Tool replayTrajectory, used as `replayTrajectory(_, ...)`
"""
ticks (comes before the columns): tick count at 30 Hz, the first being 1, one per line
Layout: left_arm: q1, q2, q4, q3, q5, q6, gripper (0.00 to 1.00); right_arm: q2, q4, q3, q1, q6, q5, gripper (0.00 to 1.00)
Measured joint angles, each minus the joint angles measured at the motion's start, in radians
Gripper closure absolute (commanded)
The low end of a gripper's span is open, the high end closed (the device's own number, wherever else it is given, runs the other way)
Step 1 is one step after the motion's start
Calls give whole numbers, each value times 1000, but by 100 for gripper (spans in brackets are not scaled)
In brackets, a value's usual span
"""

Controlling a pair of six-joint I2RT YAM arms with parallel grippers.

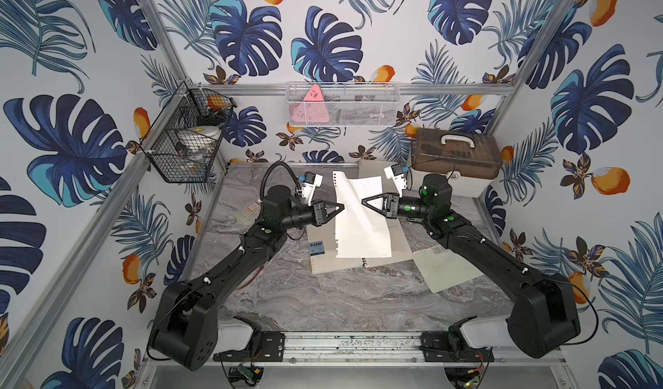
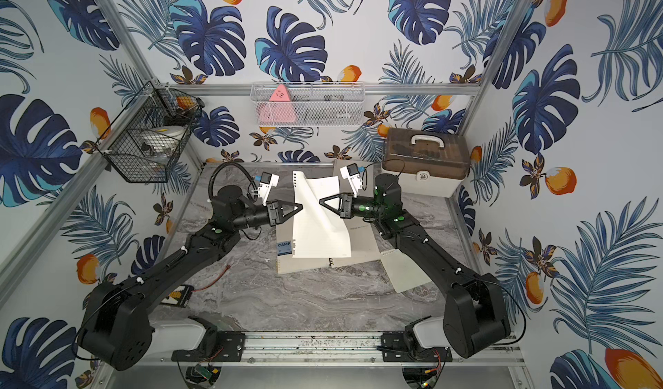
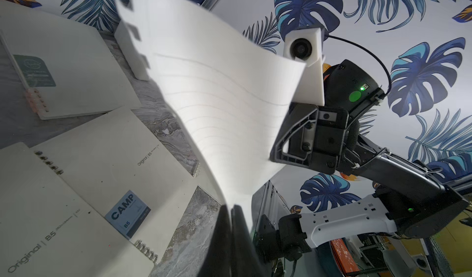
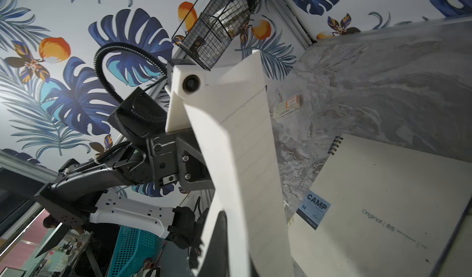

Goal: Tear off pages from different notebooks
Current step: Adjust the paper, then move the notebook to the center of the board.

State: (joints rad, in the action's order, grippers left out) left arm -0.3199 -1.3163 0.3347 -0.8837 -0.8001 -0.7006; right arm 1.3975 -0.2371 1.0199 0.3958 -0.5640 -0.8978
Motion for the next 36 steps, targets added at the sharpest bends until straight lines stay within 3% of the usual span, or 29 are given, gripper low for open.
replayTrajectory(3,20,1,-68,-13,48,15,100,6,76,11,8,35,45,81)
replayTrajectory(5,68,5,-98,-8,74,2,100,5,139,26,13,68,95,61)
replayTrajectory(7,130,6,-113,4,88,-33,100,0,190,34,18,105,149,52)
replayTrajectory(10,243,-2,-175,4,131,-84,100,-19,279,35,62,182,261,48)
replayTrajectory(18,423,-31,-466,-79,293,-94,100,-49,462,-79,463,474,633,30)
replayTrajectory(23,468,1,-604,-134,367,-111,100,116,601,-61,665,614,876,18)
replayTrajectory(28,477,51,-696,-246,431,-86,100,291,718,1,662,628,1046,11)
replayTrajectory(36,490,73,-760,-225,457,-82,100,365,723,38,498,597,1008,5)
